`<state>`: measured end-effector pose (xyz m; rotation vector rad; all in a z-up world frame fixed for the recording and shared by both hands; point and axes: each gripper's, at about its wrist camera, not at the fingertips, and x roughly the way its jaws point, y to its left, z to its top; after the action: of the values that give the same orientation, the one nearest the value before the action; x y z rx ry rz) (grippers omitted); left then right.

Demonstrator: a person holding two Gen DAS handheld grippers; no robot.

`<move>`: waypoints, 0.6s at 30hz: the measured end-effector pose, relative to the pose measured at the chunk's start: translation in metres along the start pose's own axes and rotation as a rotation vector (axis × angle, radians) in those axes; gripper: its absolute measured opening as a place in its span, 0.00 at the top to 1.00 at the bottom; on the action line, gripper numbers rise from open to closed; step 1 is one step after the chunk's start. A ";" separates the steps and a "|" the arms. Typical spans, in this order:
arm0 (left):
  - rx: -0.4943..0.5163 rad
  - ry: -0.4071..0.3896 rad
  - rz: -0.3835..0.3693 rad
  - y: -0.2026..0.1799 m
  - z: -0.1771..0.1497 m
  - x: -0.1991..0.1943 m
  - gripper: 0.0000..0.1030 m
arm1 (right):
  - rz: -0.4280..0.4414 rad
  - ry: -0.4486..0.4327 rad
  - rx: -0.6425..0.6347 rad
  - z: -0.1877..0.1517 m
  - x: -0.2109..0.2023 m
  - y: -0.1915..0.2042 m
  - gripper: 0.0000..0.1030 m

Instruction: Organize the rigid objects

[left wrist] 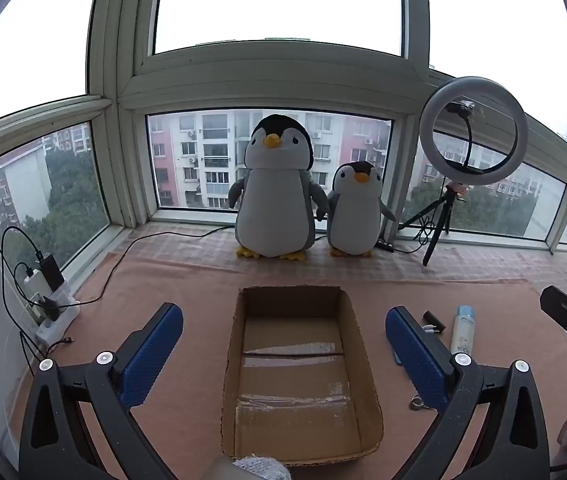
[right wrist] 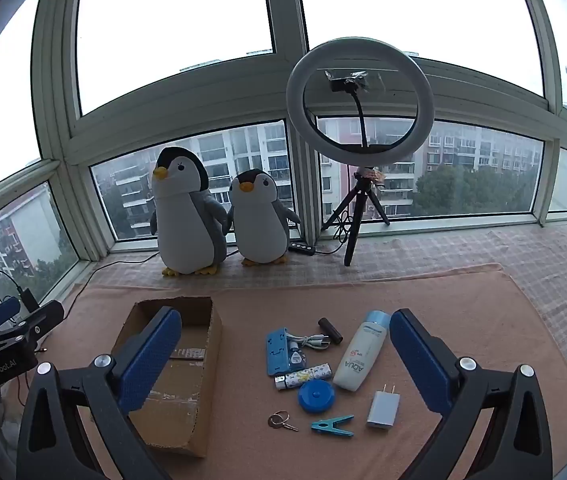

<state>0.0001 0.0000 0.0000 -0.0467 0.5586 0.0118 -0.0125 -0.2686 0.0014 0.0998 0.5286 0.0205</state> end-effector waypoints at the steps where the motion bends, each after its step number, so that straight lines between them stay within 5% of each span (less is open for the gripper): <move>1: -0.003 -0.001 -0.002 0.000 0.000 0.000 0.00 | 0.000 -0.003 0.000 0.000 0.000 0.000 0.00; 18: 0.001 -0.003 -0.004 -0.004 -0.003 0.004 0.00 | -0.002 -0.001 -0.005 0.000 0.001 0.000 0.00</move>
<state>0.0018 -0.0042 -0.0044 -0.0464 0.5560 0.0076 -0.0120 -0.2682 0.0012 0.0940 0.5278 0.0195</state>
